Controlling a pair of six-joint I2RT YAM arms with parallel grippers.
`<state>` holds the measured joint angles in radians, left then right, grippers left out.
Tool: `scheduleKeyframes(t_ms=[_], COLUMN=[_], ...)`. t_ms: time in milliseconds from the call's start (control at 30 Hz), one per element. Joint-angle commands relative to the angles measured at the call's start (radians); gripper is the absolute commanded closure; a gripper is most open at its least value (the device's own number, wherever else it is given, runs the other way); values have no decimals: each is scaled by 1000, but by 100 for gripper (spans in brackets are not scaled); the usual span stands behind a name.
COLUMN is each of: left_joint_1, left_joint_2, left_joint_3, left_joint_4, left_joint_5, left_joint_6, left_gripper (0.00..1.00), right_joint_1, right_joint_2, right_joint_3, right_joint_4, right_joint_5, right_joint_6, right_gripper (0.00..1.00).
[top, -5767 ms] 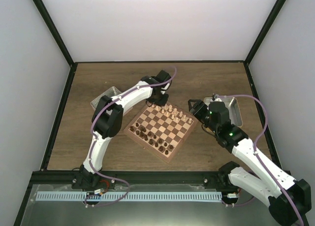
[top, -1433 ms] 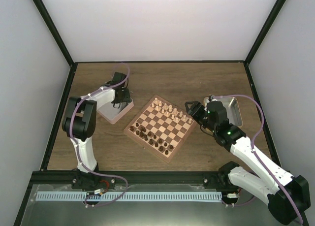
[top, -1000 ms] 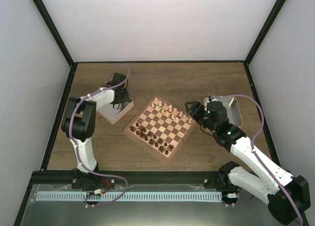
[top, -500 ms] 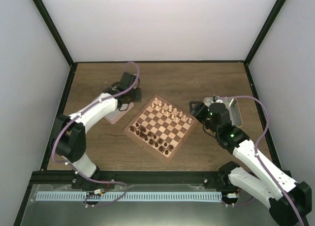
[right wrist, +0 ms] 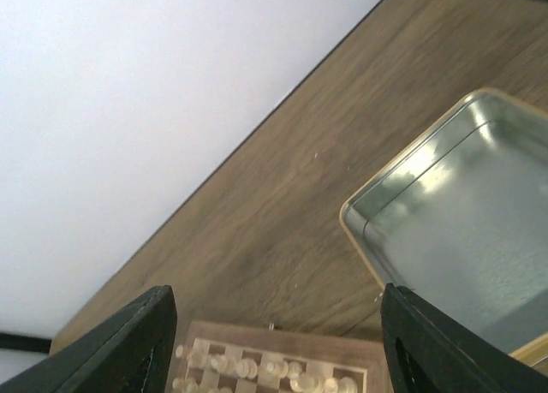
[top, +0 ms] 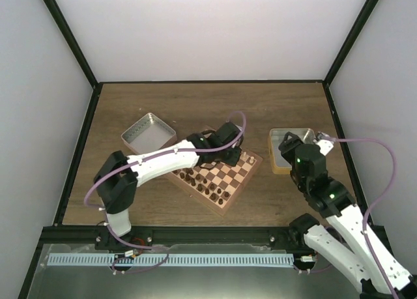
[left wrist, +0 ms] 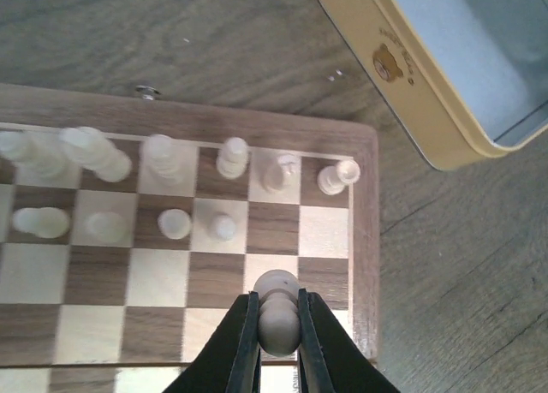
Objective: Set up the chess pieces on the board
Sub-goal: Place the chess piece on the chessboard.
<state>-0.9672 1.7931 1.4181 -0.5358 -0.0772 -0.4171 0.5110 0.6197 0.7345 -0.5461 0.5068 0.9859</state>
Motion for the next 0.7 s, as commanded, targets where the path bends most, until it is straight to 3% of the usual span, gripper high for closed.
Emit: scheduleKeyframes(t_ms=[0, 300, 667], left_joint_1=[-43, -88, -86], left_joint_2=[75, 282, 374], left_joint_3=[66, 255, 298], left_joint_4=[-30, -142, -197], left_joint_5=[10, -71, -147], left_joint_6=[-9, 5, 17], left_gripper=[89, 89, 88], right_joint_1=[-8, -9, -8], right_joint_2=[-76, -126, -113], right_joint_3=[37, 6, -15], right_joint_4=[-112, -111, -68], right_joint_5=[177, 175, 147], right_joint_6=[36, 50, 28], right_gripper=[33, 32, 32])
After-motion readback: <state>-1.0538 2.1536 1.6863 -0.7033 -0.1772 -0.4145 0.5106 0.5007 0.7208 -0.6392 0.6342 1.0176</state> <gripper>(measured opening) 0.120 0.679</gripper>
